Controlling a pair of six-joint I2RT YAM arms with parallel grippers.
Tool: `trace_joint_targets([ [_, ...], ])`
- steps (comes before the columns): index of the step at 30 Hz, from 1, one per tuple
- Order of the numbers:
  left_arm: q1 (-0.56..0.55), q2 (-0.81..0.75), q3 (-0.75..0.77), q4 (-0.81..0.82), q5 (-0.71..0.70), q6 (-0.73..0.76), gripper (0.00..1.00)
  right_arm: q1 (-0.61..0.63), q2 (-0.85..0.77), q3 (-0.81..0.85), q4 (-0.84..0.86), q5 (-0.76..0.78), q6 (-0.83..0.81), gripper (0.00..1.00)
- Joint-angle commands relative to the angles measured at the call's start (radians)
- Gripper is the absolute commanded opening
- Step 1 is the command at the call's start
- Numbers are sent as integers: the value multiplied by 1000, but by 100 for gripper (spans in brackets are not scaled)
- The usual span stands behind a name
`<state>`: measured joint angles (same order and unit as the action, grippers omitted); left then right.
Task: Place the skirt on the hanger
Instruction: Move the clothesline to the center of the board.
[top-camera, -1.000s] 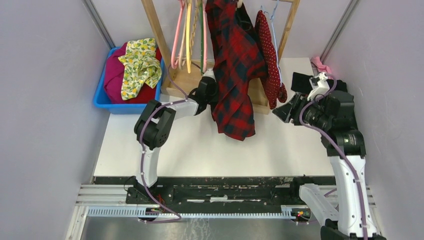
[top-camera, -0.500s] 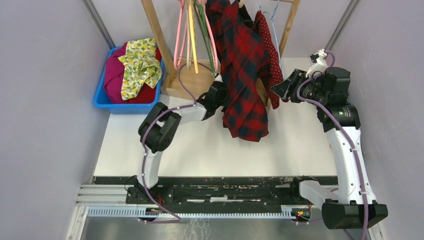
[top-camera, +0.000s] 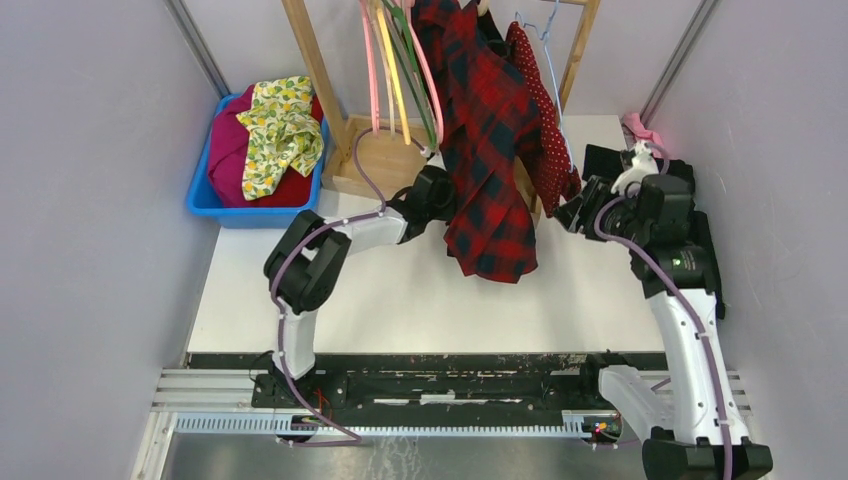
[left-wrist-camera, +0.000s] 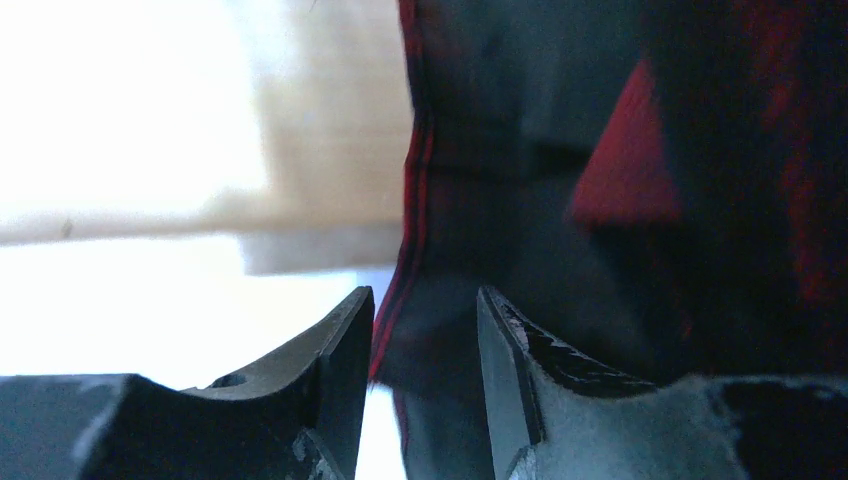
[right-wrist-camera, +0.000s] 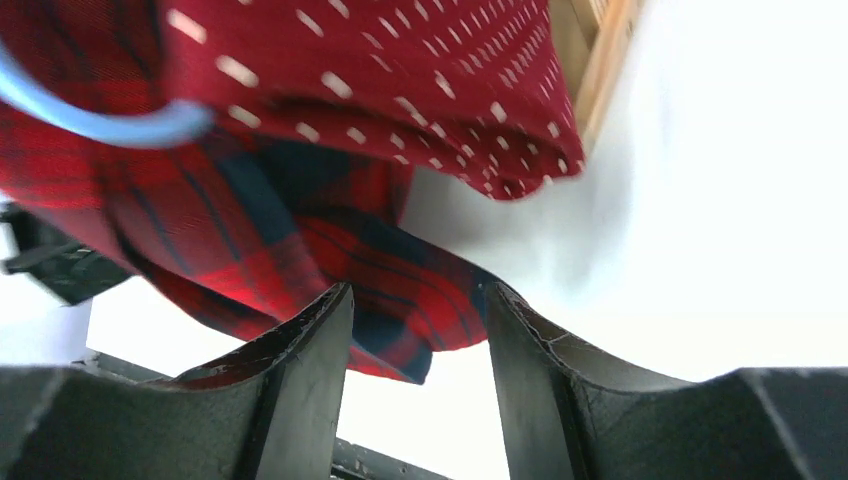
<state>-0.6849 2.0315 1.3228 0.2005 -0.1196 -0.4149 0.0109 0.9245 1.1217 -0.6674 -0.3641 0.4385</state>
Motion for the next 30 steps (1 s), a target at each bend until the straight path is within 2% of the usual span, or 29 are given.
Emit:
trace_joint_targets([
  [1, 24, -115, -53, -229, 7, 2, 51, -1, -38, -145, 30, 79, 1, 58],
  [7, 57, -232, -83, -275, 8, 20, 53, -1, 42, -349, 259, 143, 82, 58],
  [12, 114, -294, -126, -288, -3, 40, 54, -1, 254, -383, 461, 183, 94, 57],
  [16, 220, -279, -119, -266, 30, 55, 54, 0, 385, -357, 604, 180, 138, 57],
  [21, 317, -194, -33, -246, 37, 82, 54, 1, 517, -299, 725, 178, 200, 57],
  [30, 356, -3, 159, -236, 12, 136, 53, 19, 758, -123, 691, 225, 183, 56],
])
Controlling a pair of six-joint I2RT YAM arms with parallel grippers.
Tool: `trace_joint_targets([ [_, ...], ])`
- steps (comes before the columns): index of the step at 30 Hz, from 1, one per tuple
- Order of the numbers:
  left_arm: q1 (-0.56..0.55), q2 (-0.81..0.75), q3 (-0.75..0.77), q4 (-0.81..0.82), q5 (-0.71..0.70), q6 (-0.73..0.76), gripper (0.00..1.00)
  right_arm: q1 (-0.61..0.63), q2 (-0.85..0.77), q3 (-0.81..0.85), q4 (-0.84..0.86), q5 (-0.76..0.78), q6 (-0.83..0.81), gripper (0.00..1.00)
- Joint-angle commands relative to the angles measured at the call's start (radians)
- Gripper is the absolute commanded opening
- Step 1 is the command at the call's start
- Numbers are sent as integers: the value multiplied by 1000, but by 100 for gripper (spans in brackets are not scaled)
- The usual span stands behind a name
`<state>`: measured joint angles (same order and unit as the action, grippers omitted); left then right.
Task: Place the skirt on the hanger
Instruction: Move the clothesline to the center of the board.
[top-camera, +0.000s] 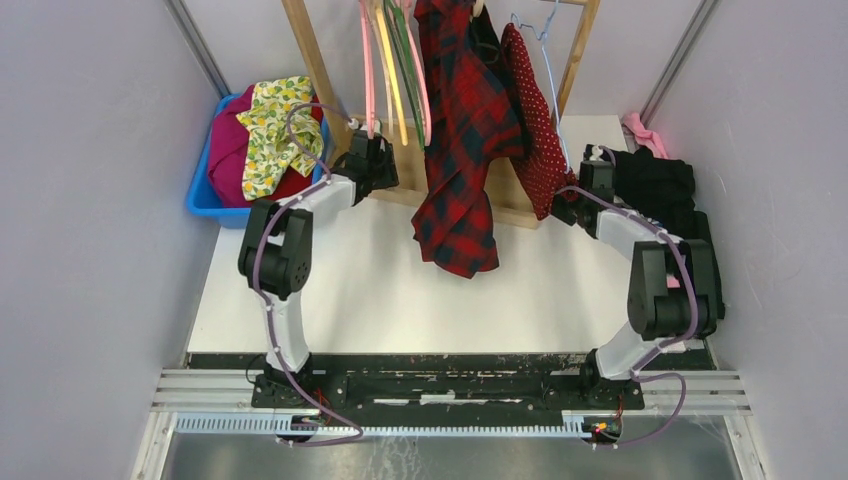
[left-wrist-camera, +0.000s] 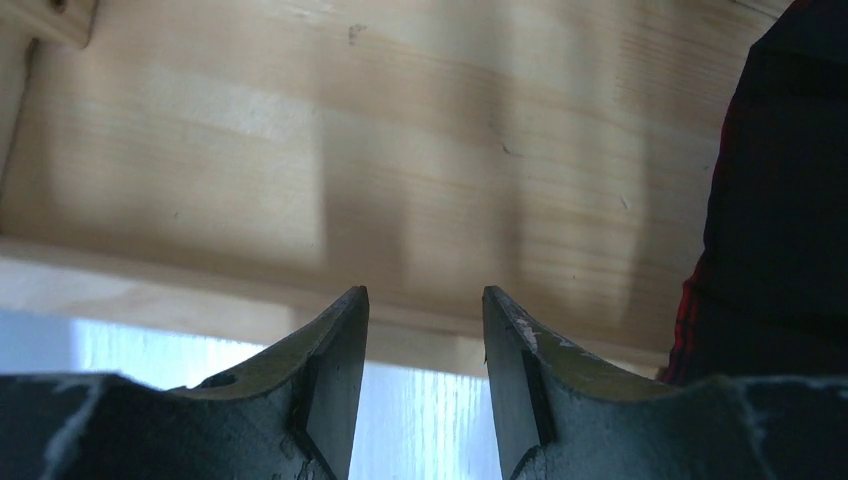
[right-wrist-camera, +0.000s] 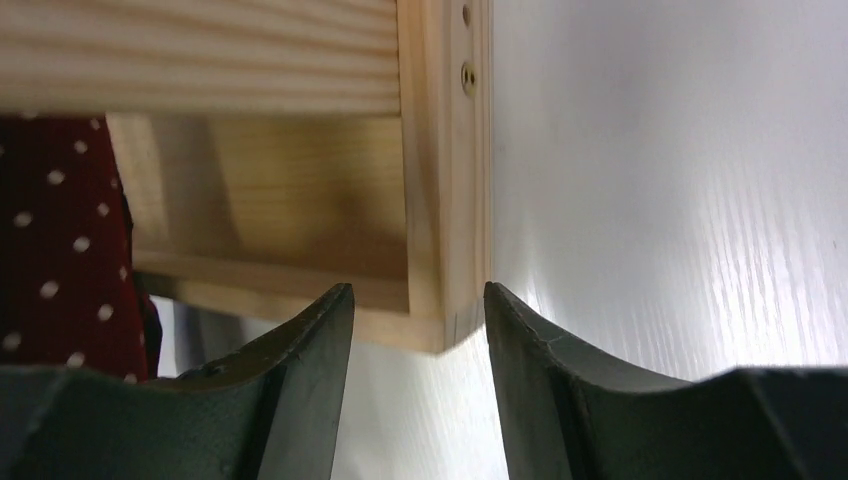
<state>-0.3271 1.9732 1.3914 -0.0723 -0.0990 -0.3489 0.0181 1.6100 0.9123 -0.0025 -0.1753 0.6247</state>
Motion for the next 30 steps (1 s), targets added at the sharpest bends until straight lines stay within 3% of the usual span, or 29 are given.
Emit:
trace_joint_targets([
  [1, 0, 75, 112, 37, -19, 74, 52, 13, 93, 103, 7, 42, -12, 56],
  [9, 25, 205, 209, -2, -109, 101, 52, 25, 222, 203, -77, 61, -62, 50],
  [15, 34, 269, 283, -89, -135, 125, 47, 26, 271, 240, -103, 63, -77, 39],
  [20, 34, 226, 184, -99, -89, 116, 41, 16, 304, 278, -126, 72, -75, 28],
  [30, 19, 131, -44, -9, 3, 75, 38, -43, 340, 294, -97, 42, -37, 21],
])
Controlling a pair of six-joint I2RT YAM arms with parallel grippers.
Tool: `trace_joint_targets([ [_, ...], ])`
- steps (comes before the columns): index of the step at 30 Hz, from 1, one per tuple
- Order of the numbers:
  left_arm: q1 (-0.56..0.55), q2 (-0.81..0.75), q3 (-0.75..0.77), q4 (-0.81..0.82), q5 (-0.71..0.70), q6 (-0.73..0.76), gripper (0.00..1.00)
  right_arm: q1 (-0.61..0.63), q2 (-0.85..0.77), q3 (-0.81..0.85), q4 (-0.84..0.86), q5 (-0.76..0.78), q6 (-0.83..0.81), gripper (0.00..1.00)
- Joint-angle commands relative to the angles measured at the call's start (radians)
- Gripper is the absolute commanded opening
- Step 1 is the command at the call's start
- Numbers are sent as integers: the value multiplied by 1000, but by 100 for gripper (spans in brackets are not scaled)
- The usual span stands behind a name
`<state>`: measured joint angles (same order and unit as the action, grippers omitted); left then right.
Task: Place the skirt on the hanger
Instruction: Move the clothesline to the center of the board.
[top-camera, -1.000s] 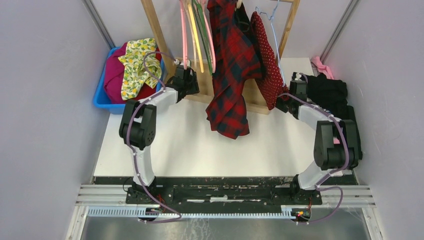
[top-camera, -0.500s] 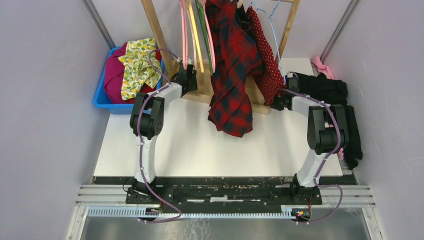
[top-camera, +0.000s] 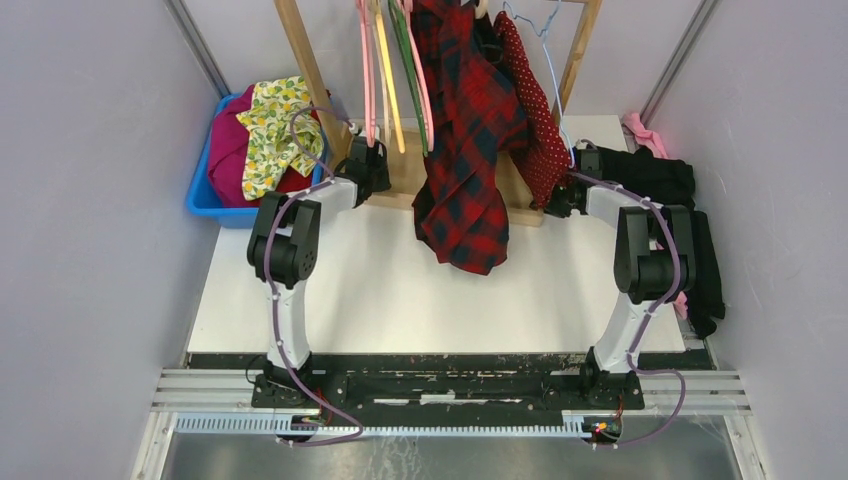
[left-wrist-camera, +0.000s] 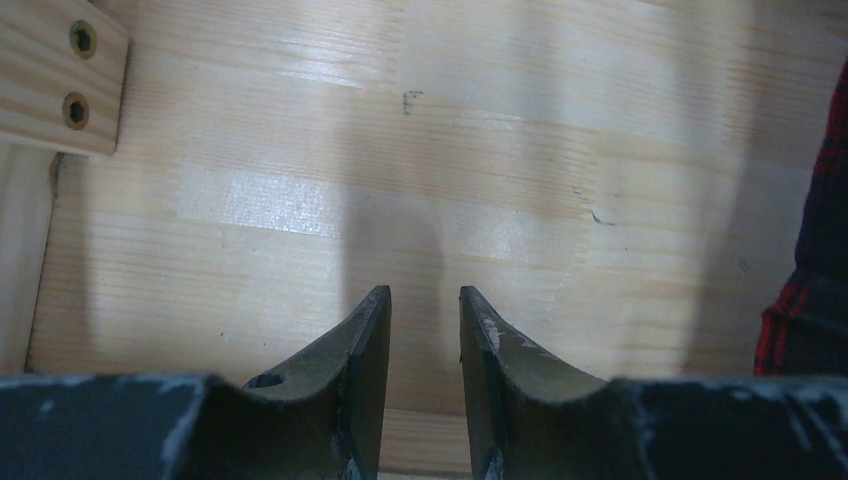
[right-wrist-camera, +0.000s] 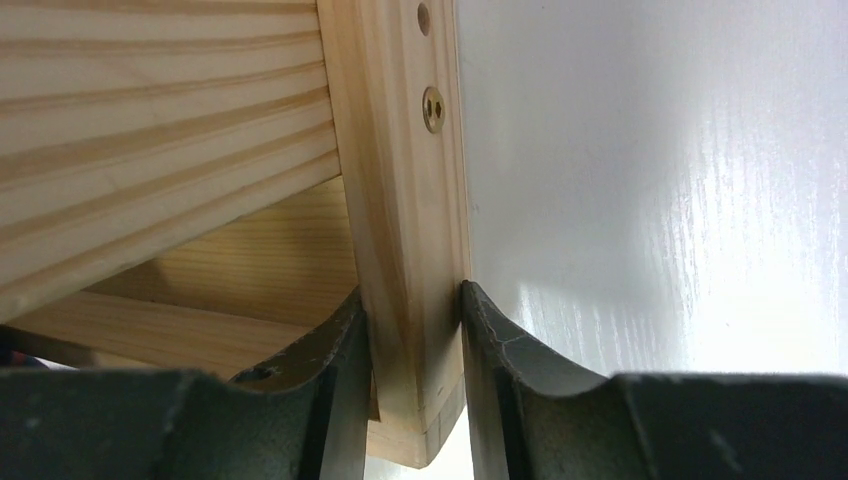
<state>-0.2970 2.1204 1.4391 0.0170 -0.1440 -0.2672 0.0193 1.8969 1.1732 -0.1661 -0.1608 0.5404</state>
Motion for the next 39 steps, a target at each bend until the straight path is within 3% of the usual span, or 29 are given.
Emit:
trace_joint_targets([
  [1, -19, -21, -106, -94, 50, -8, 38, -50, 59, 38, 69, 22, 49, 20],
  [16, -151, -119, -262, -29, 114, -62, 38, -191, 131, 115, 120, -73, 115, 21],
  [20, -152, -163, -295, -4, 119, -86, 44, -201, 104, 107, 121, -114, 127, 29],
  [24, -134, -211, -265, -31, 156, -91, 49, -217, -24, 19, 126, -118, 129, 46],
  [28, -121, -274, -248, -62, 157, -98, 50, -237, -200, -81, 94, -100, 119, 56],
  [39, -105, -446, -315, -98, 116, -123, 51, -252, -700, -181, -216, -48, -2, 62],
])
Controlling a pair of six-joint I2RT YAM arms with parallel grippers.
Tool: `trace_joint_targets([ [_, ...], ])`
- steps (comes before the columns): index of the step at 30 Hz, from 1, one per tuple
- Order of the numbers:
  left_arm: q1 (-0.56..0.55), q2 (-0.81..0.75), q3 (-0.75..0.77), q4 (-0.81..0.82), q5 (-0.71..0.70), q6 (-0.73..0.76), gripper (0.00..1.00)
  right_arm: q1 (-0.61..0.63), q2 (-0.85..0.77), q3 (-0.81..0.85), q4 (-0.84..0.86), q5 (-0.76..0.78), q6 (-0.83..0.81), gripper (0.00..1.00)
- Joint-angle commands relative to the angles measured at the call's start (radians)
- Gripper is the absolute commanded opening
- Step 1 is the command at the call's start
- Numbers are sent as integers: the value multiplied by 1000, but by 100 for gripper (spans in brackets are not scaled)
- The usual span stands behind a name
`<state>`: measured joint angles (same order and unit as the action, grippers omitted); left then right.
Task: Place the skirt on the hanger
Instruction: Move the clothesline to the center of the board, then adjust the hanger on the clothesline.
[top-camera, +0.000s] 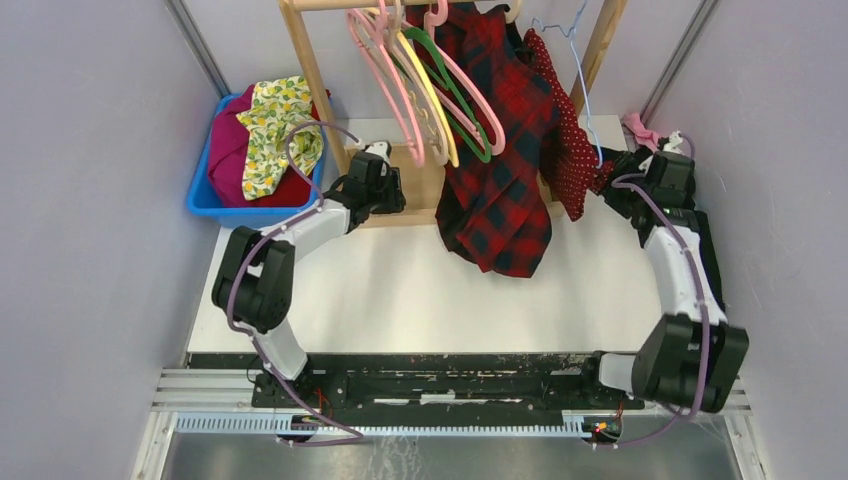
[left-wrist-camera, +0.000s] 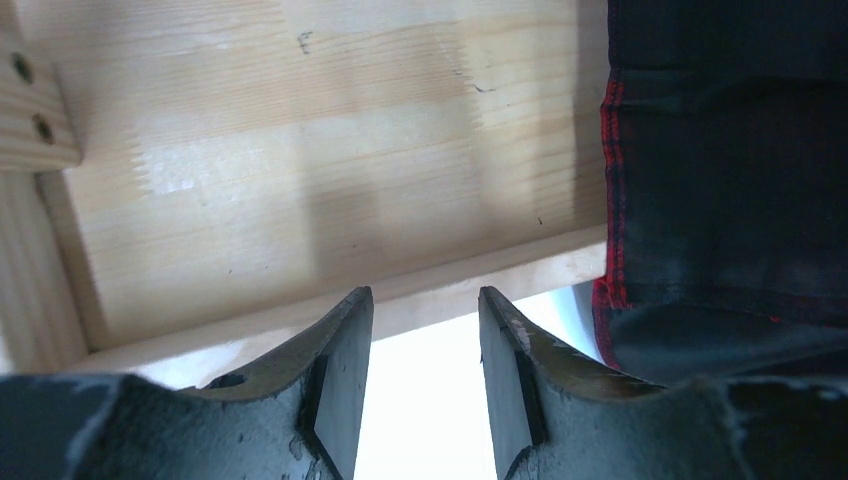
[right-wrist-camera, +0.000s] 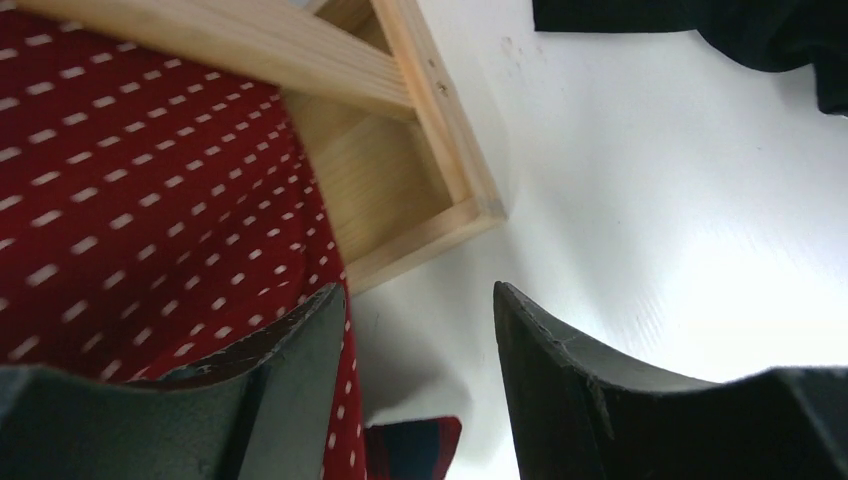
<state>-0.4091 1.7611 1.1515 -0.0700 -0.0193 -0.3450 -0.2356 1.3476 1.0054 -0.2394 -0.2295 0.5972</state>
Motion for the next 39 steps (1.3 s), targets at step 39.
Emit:
trace_joint_targets([
  [39, 9, -357, -198, 2, -25, -89, 52, 586, 290, 1330, -331, -102, -109, 49],
])
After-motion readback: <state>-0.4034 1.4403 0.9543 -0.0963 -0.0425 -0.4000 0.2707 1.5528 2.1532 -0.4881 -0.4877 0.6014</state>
